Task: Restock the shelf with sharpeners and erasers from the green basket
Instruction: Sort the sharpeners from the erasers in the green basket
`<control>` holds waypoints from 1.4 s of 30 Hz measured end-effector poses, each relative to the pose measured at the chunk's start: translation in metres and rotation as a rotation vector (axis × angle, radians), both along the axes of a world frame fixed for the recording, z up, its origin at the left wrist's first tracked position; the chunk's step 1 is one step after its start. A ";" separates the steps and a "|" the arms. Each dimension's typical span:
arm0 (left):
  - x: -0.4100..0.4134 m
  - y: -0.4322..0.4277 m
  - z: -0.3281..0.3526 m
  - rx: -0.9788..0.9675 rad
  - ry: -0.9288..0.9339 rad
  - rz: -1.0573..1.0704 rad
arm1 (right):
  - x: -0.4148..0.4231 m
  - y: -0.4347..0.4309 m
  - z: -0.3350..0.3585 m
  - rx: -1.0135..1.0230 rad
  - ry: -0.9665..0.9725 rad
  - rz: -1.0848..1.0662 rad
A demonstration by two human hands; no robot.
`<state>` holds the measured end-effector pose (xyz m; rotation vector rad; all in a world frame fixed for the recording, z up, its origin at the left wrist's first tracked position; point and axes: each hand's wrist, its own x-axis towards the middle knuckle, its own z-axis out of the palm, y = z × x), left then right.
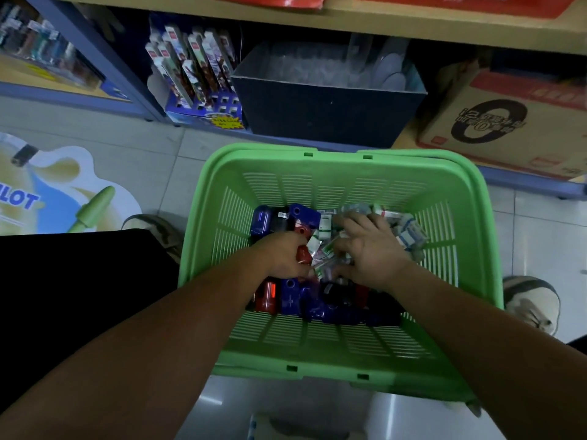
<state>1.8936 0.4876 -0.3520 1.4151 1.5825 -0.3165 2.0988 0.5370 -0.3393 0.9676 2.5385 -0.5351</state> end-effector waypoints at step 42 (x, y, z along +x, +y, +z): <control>-0.011 -0.042 0.049 -0.091 0.135 -0.100 | -0.053 -0.008 0.022 -0.707 0.481 -0.809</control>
